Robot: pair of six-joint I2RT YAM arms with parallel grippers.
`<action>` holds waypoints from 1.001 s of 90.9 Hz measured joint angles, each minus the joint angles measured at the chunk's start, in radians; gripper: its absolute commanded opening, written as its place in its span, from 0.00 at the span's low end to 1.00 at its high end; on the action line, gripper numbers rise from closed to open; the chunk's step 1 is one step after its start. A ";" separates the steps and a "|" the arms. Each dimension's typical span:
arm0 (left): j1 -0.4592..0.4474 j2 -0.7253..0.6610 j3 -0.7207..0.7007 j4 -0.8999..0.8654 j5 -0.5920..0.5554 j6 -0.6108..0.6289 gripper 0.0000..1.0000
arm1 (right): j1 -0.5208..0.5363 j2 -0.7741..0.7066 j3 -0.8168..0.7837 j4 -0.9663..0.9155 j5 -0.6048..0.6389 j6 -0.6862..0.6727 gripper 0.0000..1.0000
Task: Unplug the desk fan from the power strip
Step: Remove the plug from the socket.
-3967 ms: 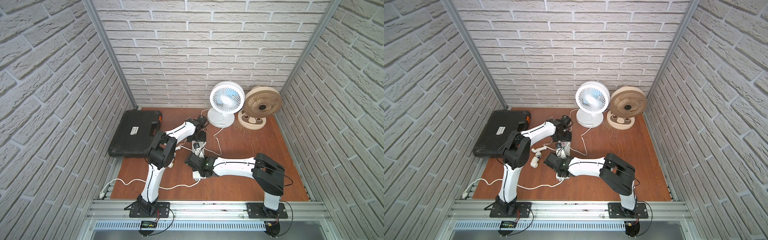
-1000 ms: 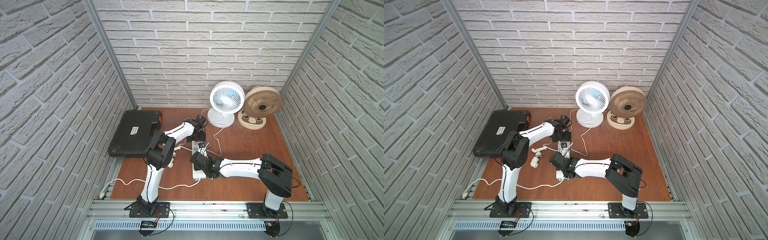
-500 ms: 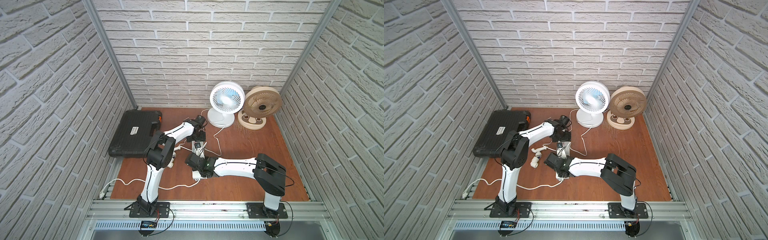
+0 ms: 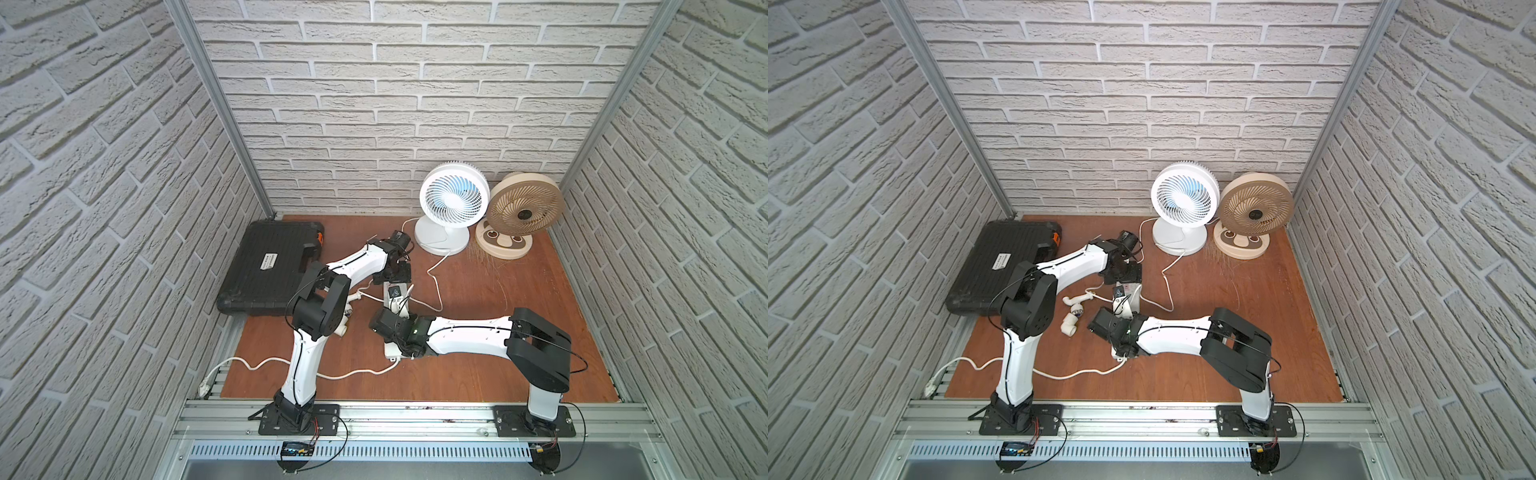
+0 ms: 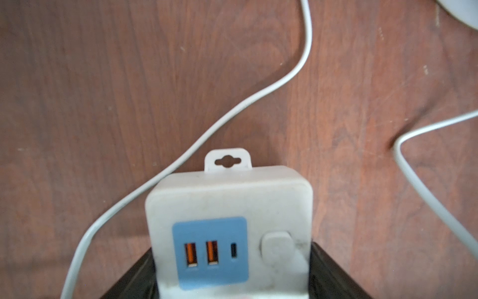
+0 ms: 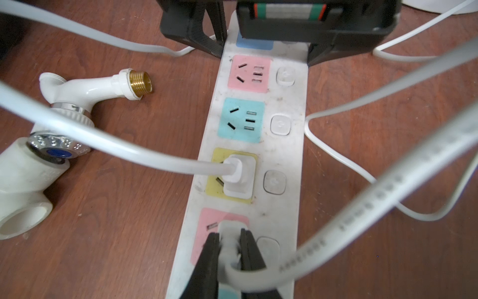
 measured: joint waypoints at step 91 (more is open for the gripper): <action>0.007 -0.010 -0.016 0.017 0.014 -0.003 0.00 | -0.006 0.002 0.023 -0.034 -0.019 0.018 0.03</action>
